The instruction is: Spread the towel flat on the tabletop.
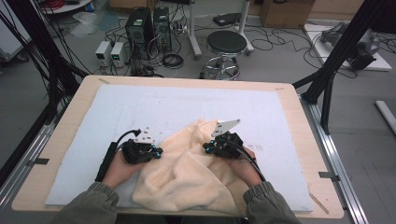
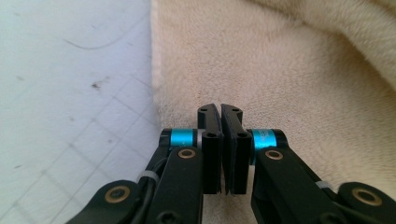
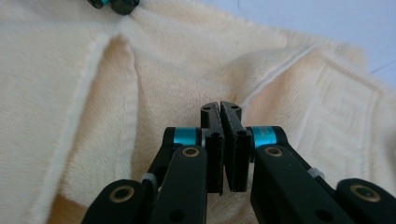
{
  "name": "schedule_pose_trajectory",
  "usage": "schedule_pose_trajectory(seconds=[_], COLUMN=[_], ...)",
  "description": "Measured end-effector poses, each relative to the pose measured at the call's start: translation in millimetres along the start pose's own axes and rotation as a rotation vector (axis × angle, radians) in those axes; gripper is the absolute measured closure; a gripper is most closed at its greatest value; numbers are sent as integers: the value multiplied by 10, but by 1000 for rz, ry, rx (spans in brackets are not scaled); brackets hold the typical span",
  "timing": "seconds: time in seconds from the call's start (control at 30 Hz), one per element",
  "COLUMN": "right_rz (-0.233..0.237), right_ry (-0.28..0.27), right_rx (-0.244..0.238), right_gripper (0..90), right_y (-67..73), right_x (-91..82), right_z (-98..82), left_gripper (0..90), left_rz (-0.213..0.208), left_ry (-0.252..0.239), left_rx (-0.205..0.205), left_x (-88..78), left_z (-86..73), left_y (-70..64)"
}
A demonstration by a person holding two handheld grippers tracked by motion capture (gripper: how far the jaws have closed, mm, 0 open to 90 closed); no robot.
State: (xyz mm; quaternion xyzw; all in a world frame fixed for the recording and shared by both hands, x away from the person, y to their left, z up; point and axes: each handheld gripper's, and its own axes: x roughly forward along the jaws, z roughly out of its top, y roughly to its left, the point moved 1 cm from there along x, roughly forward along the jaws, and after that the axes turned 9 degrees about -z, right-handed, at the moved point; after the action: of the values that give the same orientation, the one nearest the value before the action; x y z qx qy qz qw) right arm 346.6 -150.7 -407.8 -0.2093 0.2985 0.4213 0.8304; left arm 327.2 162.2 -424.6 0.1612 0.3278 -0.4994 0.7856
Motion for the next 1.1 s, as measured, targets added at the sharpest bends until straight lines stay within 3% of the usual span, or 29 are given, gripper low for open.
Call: schedule_pose_trajectory(seconds=[0.23, 0.3, 0.43, 0.5, 0.53, 0.57, 0.73, 0.83, 0.97, 1.07, 1.1], right_rz=[-17, -22, -28, -19, -19, -14, 11, 17, 9, 19, 14], right_ry=[-86, -89, -77, -62, -62, -49, -28, -61, -126, -154, -129], right_rx=[-33, -41, -48, -39, -39, -29, -12, -5, -5, -30, -75], right_gripper=[884, 883, 884, 884, 884, 884, 879, 794, 679, 620, 583], right_y=[34, 86, 168, 250, 250, 287, 337, 323, 224, 156, 124], right_x=[-302, -436, -555, -663, -663, -724, -806, -879, -877, -697, -496], right_z=[211, 177, 61, -123, -123, -265, -464, -432, -186, 41, 149], left_gripper=[867, 867, 866, 866, 866, 866, 823, 702, 622, 604, 603], left_rz=[94, 118, 124, 112, 101, 88, 30, 25, 6, -35, -44], left_ry=[-81, -99, -127, -128, -124, -123, -119, -140, -170, -171, -161], left_rx=[-1, -8, -14, -11, -9, -10, -2, 2, 22, 15, 18], left_x=[-471, -602, -759, -800, -815, -819, -797, -793, -685, -467, -380], left_z=[-108, -169, -285, -347, -379, -412, -482, -380, -137, 28, 63], left_y=[-127, -180, -352, -465, -517, -566, -697, -604, -382, -186, -124])
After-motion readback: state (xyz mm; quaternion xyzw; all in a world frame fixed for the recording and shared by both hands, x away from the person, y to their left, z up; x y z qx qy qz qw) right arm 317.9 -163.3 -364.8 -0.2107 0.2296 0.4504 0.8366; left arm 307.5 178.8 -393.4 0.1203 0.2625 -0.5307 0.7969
